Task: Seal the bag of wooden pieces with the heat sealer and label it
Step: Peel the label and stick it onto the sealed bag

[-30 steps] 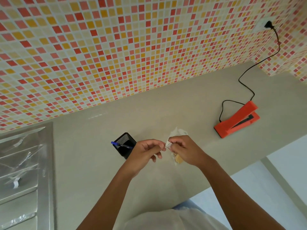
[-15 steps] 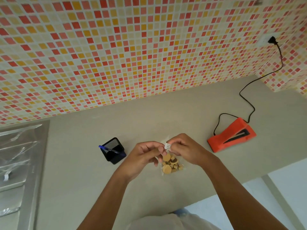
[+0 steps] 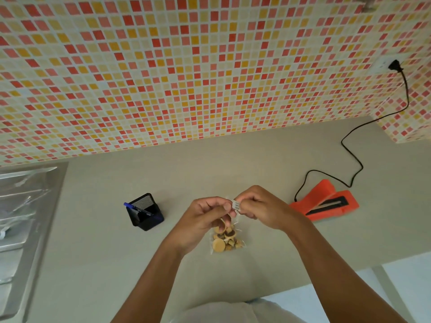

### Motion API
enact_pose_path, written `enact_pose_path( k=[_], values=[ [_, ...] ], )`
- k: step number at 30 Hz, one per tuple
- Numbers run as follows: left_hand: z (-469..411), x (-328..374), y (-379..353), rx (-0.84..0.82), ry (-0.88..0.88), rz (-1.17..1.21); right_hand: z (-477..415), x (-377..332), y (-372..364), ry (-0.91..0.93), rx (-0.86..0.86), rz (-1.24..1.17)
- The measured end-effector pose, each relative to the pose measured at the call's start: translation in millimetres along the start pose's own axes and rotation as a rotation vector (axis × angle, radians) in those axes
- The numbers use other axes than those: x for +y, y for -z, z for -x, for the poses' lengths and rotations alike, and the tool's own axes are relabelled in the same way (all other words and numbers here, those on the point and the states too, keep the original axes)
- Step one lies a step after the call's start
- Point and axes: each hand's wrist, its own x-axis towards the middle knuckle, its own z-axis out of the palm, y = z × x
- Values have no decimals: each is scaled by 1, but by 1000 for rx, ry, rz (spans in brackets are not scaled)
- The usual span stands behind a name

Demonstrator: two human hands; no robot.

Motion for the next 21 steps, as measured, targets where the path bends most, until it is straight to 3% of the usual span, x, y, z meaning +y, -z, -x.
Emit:
enact_pose_path(
  k=[21],
  values=[
    [-19, 3, -5, 78, -27, 15, -22, 11, 20, -1, -95, -30]
  ],
)
